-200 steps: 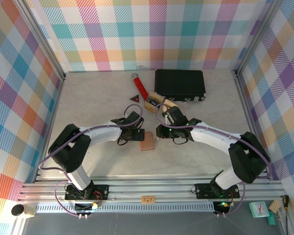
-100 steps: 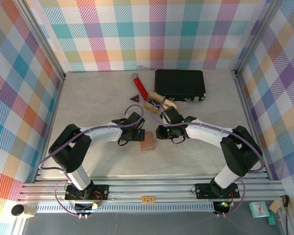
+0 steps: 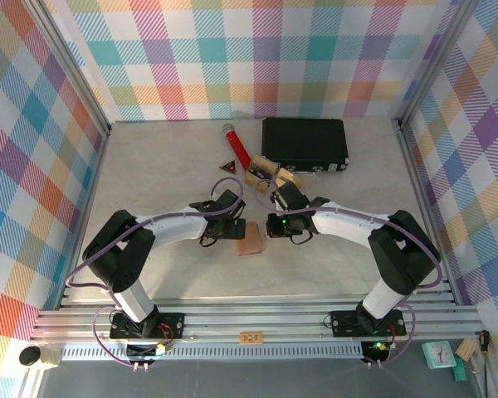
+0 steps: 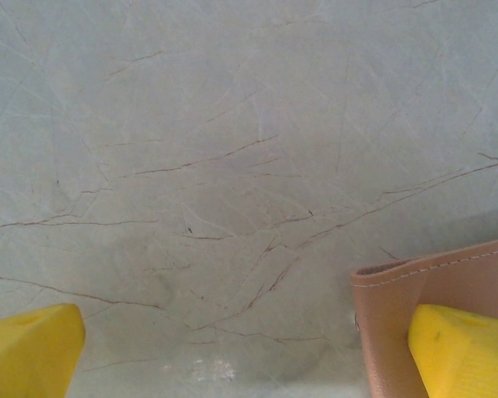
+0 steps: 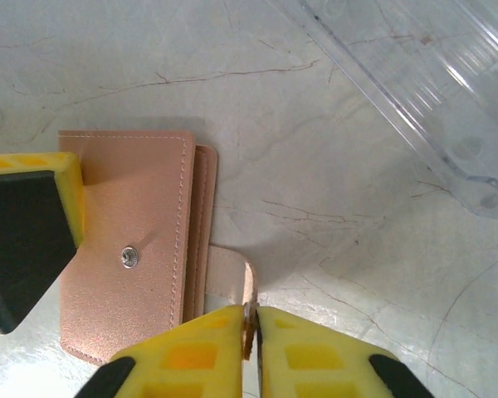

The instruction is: Put the credit cards into the card holder

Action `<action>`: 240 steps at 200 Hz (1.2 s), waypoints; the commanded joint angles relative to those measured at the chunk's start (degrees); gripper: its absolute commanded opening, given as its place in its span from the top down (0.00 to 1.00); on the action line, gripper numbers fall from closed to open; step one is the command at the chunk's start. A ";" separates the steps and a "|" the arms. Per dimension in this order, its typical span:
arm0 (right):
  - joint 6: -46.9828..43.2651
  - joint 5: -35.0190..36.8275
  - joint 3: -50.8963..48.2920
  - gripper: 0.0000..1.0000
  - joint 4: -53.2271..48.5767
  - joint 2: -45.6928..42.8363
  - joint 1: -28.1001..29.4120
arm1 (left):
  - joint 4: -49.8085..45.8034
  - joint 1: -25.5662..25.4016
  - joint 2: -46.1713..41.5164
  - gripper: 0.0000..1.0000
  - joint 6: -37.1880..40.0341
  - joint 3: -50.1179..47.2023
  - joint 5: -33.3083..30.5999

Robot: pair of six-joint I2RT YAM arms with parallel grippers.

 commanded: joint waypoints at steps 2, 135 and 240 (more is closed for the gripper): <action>-0.44 -0.83 0.50 0.91 0.42 0.20 -0.17 | -2.39 -0.33 1.89 0.00 0.03 -1.20 -1.61; -0.56 -1.52 0.03 0.92 0.46 -1.68 -0.18 | -2.00 -0.42 1.74 0.00 -0.15 -1.40 -1.34; -0.54 -1.79 0.05 0.84 0.82 -0.03 -0.26 | -1.82 -0.42 2.13 0.00 -0.17 -1.23 -1.27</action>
